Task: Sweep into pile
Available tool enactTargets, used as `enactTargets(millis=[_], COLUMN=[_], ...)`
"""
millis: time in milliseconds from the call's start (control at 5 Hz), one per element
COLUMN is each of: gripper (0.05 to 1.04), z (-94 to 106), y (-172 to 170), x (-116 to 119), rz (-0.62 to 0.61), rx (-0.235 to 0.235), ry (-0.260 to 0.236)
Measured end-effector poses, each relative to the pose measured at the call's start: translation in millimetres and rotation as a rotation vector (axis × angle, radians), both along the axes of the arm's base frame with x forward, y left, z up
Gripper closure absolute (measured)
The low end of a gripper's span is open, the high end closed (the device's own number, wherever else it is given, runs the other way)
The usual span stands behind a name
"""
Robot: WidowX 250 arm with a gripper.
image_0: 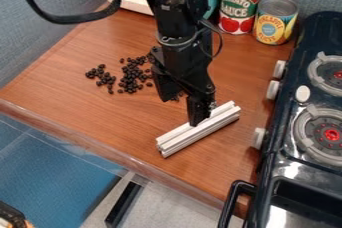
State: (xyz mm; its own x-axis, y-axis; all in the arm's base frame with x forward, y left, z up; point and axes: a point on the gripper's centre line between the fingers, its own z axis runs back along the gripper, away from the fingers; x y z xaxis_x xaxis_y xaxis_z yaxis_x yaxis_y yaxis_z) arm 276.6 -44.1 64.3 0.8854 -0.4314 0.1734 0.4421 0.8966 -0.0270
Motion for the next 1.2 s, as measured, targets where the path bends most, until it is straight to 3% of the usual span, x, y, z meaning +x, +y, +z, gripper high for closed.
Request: enactTargets(millis=[200, 400, 800, 1000, 1200], gripper=[0.083, 0.083, 0.083, 0.122, 0.409], z=[-6.8, -8.3, -31.1, -45.6, -49.5], y=[0, -3, -14, -15, -17], x=[-1, 1, 8, 7, 7], rz=[0.0, -0.021, -0.088, -0.105, -0.107], rx=[0.003, 0.006, 0.059, 0.089, 0.075], ry=[0.021, -0.007, -0.036, -0.013, 0.002])
